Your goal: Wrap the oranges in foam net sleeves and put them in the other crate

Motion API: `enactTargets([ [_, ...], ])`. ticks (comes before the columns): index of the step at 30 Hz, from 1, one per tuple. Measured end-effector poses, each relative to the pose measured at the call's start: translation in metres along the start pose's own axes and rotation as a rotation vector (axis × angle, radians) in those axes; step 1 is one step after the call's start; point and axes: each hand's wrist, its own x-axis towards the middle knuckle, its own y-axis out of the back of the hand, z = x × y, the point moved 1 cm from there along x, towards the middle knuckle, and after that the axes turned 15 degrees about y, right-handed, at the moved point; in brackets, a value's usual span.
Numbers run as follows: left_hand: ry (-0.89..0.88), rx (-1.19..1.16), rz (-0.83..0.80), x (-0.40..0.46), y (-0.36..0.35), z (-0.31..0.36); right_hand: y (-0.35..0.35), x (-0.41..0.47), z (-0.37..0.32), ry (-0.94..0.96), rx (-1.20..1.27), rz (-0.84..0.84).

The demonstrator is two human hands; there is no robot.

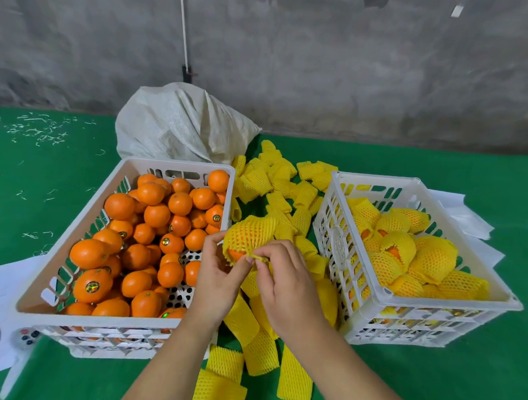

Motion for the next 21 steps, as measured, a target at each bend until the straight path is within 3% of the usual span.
enactTargets([
  [5,0.043,-0.06,0.029,-0.015,-0.015,0.013,0.016,0.007,0.001,-0.052,0.056,0.056],
  [12,0.066,-0.191,-0.094,-0.032,-0.033,0.035,0.045,0.005,0.007,-0.153,0.094,0.16],
  [17,0.047,-0.255,0.051,-0.029,-0.035,0.034,0.036,0.001,-0.006,0.022,0.003,0.203],
  [21,0.075,-0.29,0.118,-0.026,-0.035,0.031,0.023,0.0,-0.008,-0.034,0.082,0.168],
])
